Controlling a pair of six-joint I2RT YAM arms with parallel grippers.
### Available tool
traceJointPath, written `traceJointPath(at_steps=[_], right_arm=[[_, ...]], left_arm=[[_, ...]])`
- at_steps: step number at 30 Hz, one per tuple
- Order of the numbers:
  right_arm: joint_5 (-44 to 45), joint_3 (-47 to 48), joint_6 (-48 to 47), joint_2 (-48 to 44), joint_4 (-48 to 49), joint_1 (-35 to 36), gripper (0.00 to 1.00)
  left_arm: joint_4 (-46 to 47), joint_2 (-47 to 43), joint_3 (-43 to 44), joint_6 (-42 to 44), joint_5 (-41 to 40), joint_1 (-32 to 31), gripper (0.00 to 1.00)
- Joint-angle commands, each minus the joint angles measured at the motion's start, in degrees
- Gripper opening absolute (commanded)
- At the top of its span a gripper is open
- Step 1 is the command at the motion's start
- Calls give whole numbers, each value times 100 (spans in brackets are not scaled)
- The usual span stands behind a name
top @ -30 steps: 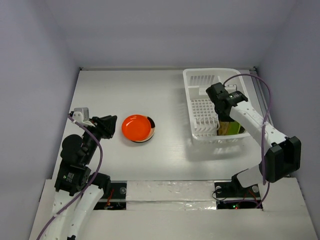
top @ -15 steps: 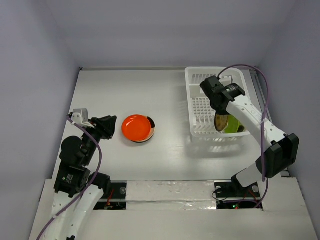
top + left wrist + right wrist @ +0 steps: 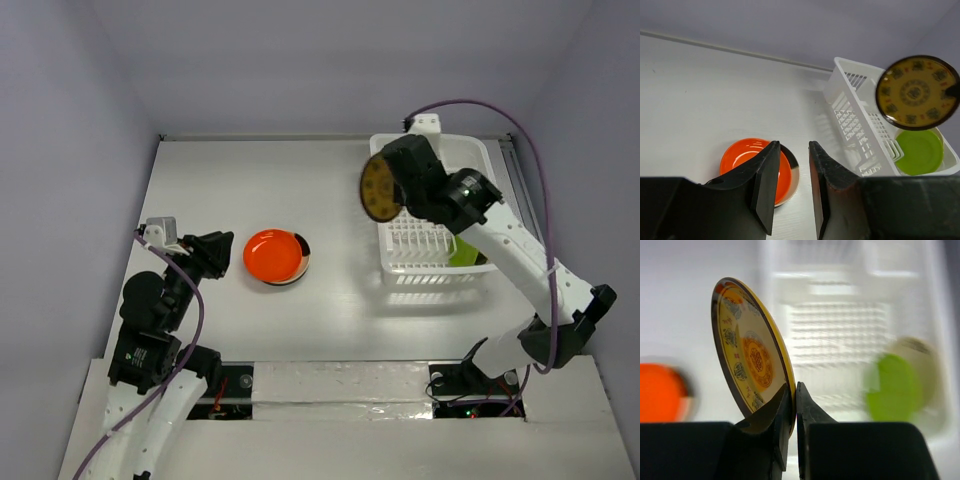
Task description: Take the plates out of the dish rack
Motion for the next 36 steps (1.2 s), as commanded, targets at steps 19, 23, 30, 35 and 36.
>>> traceJointPath(at_steps=[19, 23, 30, 35, 36], right_arm=[[-4155, -1639, 1829, 2722, 6045, 841, 0], [-3944, -2124, 1856, 2538, 6116, 841, 0], [-3830, -2713, 1970, 2160, 6152, 841, 0], [-3716, -2968, 2031, 1966, 6081, 841, 7], [-3690, -3029, 2031, 1870, 6098, 841, 10]], left_arm=[[157, 257, 58, -1, -65, 80, 27], [166, 249, 58, -1, -39, 80, 27], [192, 240, 49, -1, -13, 133, 27], [192, 231, 40, -1, 5, 186, 27], [200, 231, 40, -10, 14, 186, 27]])
